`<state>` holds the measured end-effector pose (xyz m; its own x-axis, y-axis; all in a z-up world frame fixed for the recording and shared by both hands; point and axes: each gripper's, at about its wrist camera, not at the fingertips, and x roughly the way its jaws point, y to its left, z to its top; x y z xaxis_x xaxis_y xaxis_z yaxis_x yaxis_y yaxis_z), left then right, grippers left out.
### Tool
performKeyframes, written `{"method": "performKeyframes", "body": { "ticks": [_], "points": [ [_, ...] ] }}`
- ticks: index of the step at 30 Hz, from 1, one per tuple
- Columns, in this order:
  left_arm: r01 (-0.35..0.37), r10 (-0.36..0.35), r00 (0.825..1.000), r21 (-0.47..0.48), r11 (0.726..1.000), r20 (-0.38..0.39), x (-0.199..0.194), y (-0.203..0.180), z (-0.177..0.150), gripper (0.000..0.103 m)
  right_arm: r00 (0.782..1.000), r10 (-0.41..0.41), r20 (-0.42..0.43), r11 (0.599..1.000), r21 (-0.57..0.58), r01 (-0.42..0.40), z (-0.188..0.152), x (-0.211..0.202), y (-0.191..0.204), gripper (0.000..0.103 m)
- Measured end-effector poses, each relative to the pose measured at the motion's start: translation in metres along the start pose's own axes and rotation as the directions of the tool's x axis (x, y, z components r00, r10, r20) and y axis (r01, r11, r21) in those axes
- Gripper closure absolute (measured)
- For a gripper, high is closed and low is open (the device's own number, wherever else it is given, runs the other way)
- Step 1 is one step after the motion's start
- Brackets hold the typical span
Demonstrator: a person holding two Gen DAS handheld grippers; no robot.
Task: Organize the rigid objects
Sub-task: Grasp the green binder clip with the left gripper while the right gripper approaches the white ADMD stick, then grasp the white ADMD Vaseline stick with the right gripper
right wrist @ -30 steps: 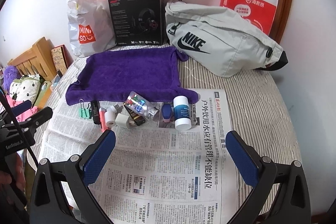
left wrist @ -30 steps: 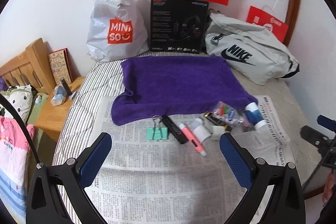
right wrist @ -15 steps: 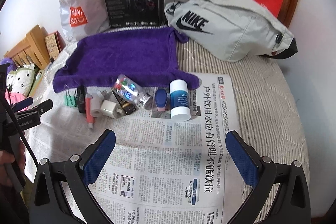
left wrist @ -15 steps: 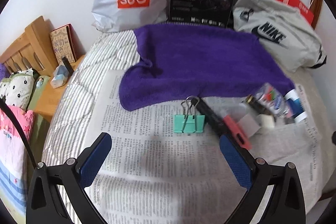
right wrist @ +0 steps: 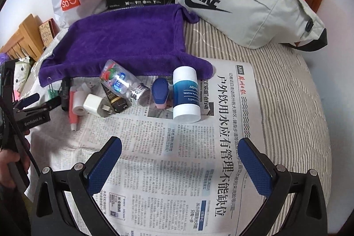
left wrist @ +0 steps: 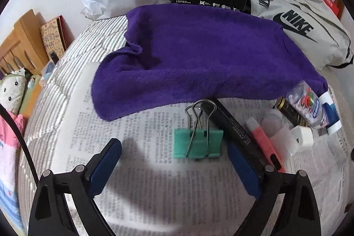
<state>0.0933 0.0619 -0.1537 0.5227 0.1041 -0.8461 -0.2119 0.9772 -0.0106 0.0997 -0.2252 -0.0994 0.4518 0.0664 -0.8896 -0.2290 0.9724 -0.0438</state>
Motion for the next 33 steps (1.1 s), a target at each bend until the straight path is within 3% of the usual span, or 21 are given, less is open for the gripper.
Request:
{"method": "performKeyframes", "body": {
  "ticks": [6,9,12,13,14,15,24,29,33],
  "points": [
    [0.008,-0.008,1.000,-0.001,1.000,0.015,0.006,-0.001,0.003,0.009,1.000,0.001,-0.022,1.000,0.011,-0.001,0.003,0.012,-0.006,0.000],
    [-0.001,0.001,1.000,0.000,1.000,0.027,0.005,0.000,0.003,0.019,1.000,-0.001,-0.025,1.000,0.017,0.002,0.006,0.015,-0.010,0.000],
    [-0.009,0.009,0.999,0.018,1.000,0.036,0.004,-0.002,0.003,0.033,1.000,0.001,-0.019,1.000,0.024,-0.001,0.009,0.018,-0.014,0.000],
    [-0.005,0.004,0.999,0.022,1.000,0.038,0.003,-0.002,0.003,0.041,1.000,0.001,-0.016,1.000,0.028,-0.001,0.011,0.019,-0.016,0.000],
    [-0.005,0.004,0.999,0.026,1.000,0.042,0.001,-0.003,0.003,0.057,1.000,0.001,-0.013,0.999,0.034,-0.001,0.014,0.020,-0.018,0.000],
    [0.000,-0.001,0.999,0.022,1.000,0.048,-0.001,-0.003,0.002,0.064,1.000,0.004,-0.009,0.999,0.039,-0.004,0.017,0.022,-0.020,0.000],
    [-0.004,0.002,0.999,0.044,0.999,0.048,-0.003,-0.007,-0.002,0.064,1.000,0.004,0.004,1.000,0.031,-0.004,0.039,0.046,-0.033,0.005],
    [-0.007,0.005,0.999,0.049,0.999,0.047,-0.003,-0.008,-0.001,0.063,0.999,0.033,-0.027,0.999,-0.014,-0.033,0.045,0.067,-0.029,0.029],
    [0.002,-0.004,0.999,0.042,0.999,0.044,-0.003,-0.006,-0.001,0.063,0.999,0.036,-0.035,0.997,-0.061,-0.038,0.050,0.079,-0.018,0.040]
  ]
}}
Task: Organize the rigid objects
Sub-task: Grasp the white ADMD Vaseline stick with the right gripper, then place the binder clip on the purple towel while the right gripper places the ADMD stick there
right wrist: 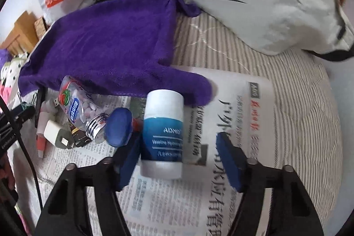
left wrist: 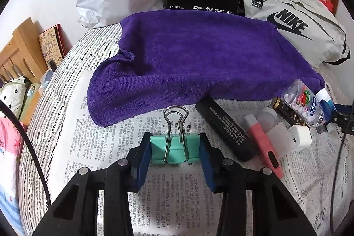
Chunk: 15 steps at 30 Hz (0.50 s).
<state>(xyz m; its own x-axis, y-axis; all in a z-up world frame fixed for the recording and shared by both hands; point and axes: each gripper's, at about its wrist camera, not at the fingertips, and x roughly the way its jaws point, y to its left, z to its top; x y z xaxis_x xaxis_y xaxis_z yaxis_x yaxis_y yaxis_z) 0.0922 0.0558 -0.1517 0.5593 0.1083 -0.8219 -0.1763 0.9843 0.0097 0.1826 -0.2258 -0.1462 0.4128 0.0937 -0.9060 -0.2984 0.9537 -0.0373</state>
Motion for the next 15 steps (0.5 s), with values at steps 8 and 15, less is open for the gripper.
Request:
{"method": "performKeyframes", "body": {
  "ticks": [8,15],
  "points": [
    [-0.004,0.004,1.000,-0.002,1.000,0.000,0.000,-0.001,0.000,0.064,1.000,0.015,0.010,1.000,0.000,-0.015,0.003,0.008,0.006,0.060],
    [0.018,-0.018,1.000,-0.010,1.000,-0.015,0.000,0.002,0.001,0.064,0.997,0.077,-0.008,0.996,0.037,-0.076,-0.003,0.003,-0.004,0.067]
  ]
}}
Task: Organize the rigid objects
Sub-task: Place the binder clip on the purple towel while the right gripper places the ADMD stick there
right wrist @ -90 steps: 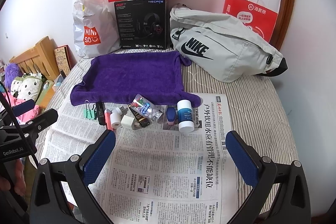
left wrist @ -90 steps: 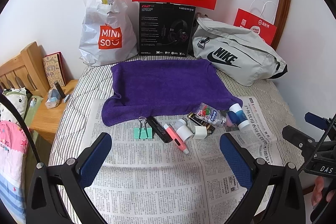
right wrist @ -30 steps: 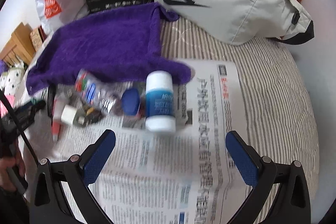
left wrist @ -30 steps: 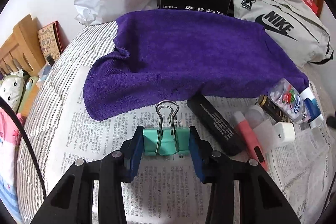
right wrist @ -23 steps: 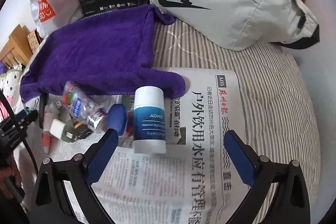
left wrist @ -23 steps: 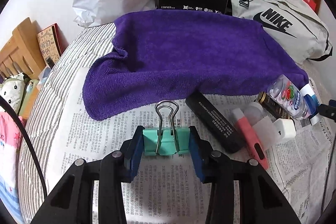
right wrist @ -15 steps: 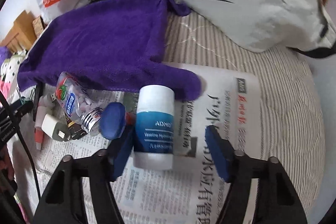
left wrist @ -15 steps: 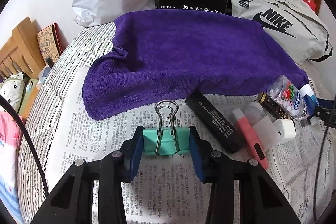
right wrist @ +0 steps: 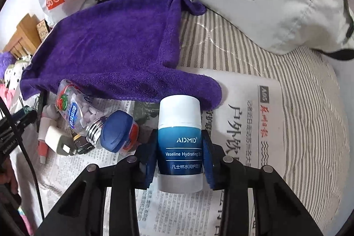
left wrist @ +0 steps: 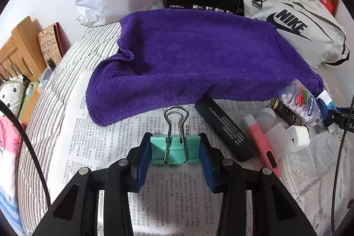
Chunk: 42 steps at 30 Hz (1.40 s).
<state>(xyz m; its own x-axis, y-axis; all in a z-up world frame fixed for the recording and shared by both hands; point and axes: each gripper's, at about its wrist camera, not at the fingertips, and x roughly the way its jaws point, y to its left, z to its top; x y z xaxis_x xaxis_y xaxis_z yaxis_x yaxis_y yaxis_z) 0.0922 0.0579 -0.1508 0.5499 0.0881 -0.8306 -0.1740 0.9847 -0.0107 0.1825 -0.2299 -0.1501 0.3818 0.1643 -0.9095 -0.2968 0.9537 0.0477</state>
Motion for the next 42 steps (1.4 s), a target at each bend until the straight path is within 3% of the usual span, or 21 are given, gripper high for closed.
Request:
{"method": "performKeyframes", "body": {
  "ticks": [7,13,22,34,42],
  "points": [
    [0.009,-0.010,1.000,-0.031,0.999,-0.009,-0.013,0.006,-0.006,0.064,0.999,0.051,0.003,0.998,0.029,-0.051,-0.016,-0.018,-0.009,0.067],
    [0.016,-0.015,0.999,-0.020,1.000,0.040,-0.040,0.005,0.000,0.064,0.996,0.082,0.041,0.997,0.009,-0.082,-0.019,-0.039,-0.003,0.067],
    [0.104,-0.101,0.988,-0.022,0.994,0.115,-0.071,0.005,0.033,0.064,0.987,0.126,0.101,0.991,-0.050,-0.121,0.006,-0.056,0.018,0.067],
    [0.116,-0.116,0.986,0.002,0.993,0.118,-0.028,0.001,0.100,0.064,0.981,0.142,0.135,0.986,-0.108,-0.127,0.073,-0.041,0.039,0.067],
    [0.129,-0.128,0.988,-0.006,0.992,0.087,0.018,-0.003,0.131,0.064,0.985,0.124,0.120,0.987,-0.114,-0.111,0.126,0.002,0.046,0.067]
  ]
}}
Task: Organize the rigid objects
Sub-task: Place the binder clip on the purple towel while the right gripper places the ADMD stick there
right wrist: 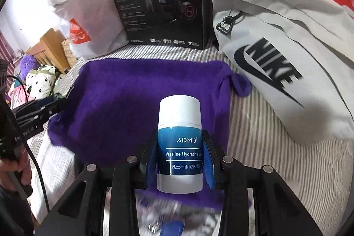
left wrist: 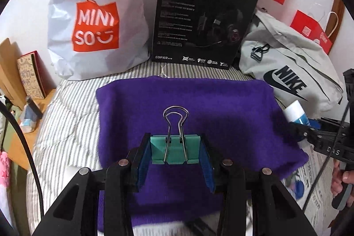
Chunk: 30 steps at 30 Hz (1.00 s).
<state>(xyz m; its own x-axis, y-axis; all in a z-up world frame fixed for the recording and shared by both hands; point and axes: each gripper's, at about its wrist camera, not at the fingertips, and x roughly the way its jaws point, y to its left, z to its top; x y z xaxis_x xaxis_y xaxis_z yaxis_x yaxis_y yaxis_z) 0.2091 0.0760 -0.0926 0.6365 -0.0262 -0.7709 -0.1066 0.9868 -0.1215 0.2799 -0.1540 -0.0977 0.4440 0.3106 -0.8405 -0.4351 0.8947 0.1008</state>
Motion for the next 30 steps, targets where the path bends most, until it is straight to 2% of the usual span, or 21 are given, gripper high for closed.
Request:
{"method": "performKeyframes", "body": {
  "ticks": [6,13,17,23,26,27,28,29,30],
  "points": [
    [0.003,-0.004,0.999,-0.004,1.000,-0.038,0.040,0.002,0.017,0.064,0.999,-0.024,-0.042,0.999,-0.025,0.023,0.028,0.046,0.000,0.067],
    [-0.013,0.013,0.995,0.001,1.000,-0.100,0.079,0.007,0.028,0.064,0.993,-0.053,-0.108,0.998,-0.049,0.048,0.040,0.087,0.003,0.067],
    [-0.031,0.035,0.990,0.028,0.999,-0.140,0.091,0.004,0.027,0.064,0.991,-0.076,-0.113,0.995,-0.077,0.068,0.040,0.091,0.006,0.067],
    [-0.053,0.064,0.985,0.070,0.996,-0.160,0.095,-0.003,0.028,0.064,0.990,-0.084,-0.117,0.993,-0.093,0.074,0.041,0.093,0.008,0.067],
    [-0.055,0.069,0.985,0.086,0.995,-0.160,0.098,-0.005,0.029,0.059,0.990,-0.074,-0.116,0.993,-0.095,0.063,0.041,0.093,0.007,0.066],
    [-0.051,0.064,0.985,0.089,0.995,-0.160,0.098,-0.006,0.029,0.057,0.991,-0.068,-0.117,0.994,-0.098,0.057,0.041,0.093,0.007,0.065],
    [-0.039,0.054,0.985,0.091,0.995,-0.164,0.098,-0.006,0.028,0.049,0.991,-0.062,-0.118,0.994,-0.100,0.051,0.041,0.094,0.007,0.057],
    [-0.031,0.045,0.984,0.085,0.996,-0.171,0.097,-0.007,0.027,0.042,0.991,-0.049,-0.124,0.994,-0.103,0.036,0.038,0.092,0.008,0.044],
    [-0.027,0.041,0.984,0.077,0.997,-0.175,0.096,-0.006,0.027,0.040,0.990,-0.047,-0.131,0.993,-0.110,0.033,0.035,0.091,0.009,0.038]
  ]
}}
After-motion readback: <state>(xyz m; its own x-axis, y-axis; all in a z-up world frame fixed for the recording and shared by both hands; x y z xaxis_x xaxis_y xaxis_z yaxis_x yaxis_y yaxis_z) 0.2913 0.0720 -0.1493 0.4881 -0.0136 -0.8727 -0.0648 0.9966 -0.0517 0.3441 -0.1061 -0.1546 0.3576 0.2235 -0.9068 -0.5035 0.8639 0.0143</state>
